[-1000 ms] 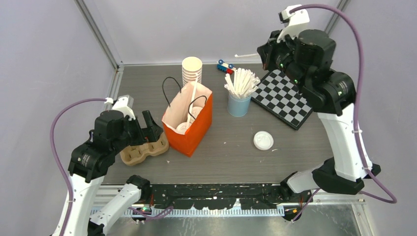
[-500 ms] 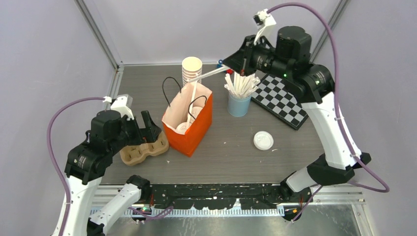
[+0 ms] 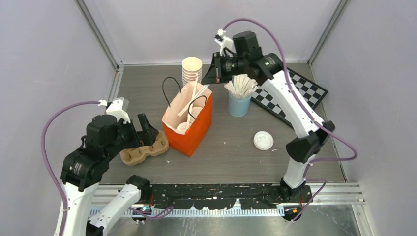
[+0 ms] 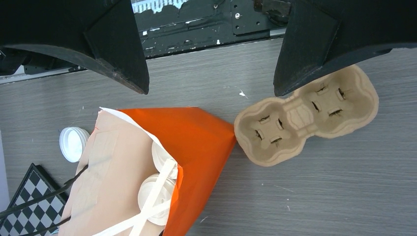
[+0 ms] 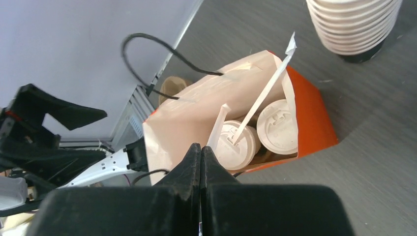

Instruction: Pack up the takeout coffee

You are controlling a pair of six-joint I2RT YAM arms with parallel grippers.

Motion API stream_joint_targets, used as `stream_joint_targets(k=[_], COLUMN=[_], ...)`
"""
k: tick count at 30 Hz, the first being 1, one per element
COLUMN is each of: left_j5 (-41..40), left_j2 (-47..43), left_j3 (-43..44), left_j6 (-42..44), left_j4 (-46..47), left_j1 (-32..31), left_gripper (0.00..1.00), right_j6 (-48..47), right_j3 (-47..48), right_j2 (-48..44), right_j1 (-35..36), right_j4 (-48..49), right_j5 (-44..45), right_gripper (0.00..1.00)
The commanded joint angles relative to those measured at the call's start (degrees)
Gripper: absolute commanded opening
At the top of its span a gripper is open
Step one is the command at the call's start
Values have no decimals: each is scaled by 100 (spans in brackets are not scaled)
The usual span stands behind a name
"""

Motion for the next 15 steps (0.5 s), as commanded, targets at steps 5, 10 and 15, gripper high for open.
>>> stream_joint_targets(k=[5, 10, 15], left_j5=[-121, -146, -148], left_j2=[-87, -119, -228], left_j3=[122, 137, 3], left_j6=[26, 18, -59], left_j4=[-61, -124, -113], left_j1=[18, 18, 18], left_gripper=[100, 100, 100], right_j6=[112, 92, 251], right_j3=[827, 1135, 836], right_j2=[1046, 1195, 1066], right_j1=[-40, -147, -205], right_j4=[-284, -317, 221], right_j5=[-232, 458, 692], right_gripper=[13, 39, 45])
